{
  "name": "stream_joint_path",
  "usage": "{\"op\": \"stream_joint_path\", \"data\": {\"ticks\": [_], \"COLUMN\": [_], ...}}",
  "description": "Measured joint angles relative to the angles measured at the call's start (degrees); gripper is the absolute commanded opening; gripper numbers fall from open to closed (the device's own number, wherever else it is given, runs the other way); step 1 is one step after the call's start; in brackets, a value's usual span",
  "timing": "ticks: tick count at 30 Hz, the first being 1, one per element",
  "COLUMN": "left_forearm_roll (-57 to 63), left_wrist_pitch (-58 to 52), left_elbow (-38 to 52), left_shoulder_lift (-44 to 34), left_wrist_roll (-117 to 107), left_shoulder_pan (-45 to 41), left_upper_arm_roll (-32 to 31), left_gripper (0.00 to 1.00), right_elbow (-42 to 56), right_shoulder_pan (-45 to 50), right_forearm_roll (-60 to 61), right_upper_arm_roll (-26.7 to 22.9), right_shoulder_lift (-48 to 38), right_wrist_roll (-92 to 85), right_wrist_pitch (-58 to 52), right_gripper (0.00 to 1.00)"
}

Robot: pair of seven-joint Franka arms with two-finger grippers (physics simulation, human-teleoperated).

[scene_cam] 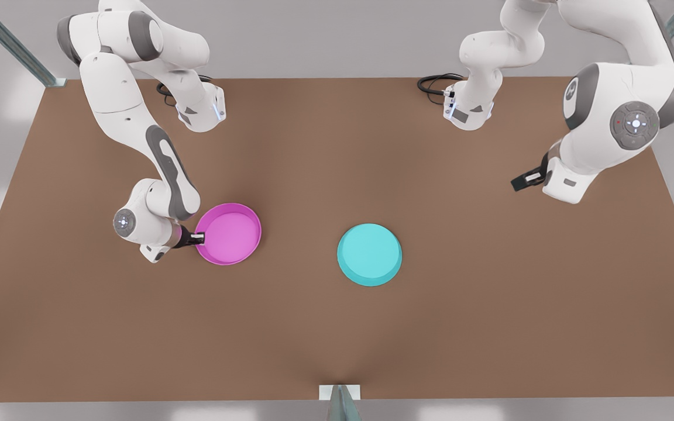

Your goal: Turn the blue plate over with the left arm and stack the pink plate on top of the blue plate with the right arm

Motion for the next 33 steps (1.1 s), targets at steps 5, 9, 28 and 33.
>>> {"op": "stream_joint_path", "data": {"ticks": [5,9,28,33], "left_forearm_roll": [-0.62,-0.76,-0.59,-0.57], "left_wrist_pitch": [3.22,4.41,6.06,6.20], "left_elbow": [-0.69,-0.69,-0.08,-0.08], "left_shoulder_lift": [-0.02,-0.02,0.22,0.24], "left_wrist_roll": [9.78,15.77,31.32,33.31], "left_shoulder_pan": [-0.88,-1.19,-0.79,-0.74], "left_upper_arm_roll": [-0.27,-0.40,-0.57,-0.57], "left_gripper": [1.00,1.00,1.00,1.00], "right_elbow": [-0.04,0.27,24.24,30.54], "right_shoulder_pan": [0.00,-0.05,10.57,16.44], "right_forearm_roll": [3.75,8.51,20.10,19.62], "right_upper_arm_roll": [1.61,2.18,14.01,13.75], "right_shoulder_lift": [-0.77,-1.22,7.95,13.21], "right_wrist_roll": [-1.35,-2.70,-2.31,1.42], "right_wrist_pitch": [-0.81,-2.35,-5.24,-2.85], "right_gripper": [0.21,0.21,0.21,0.21]}}
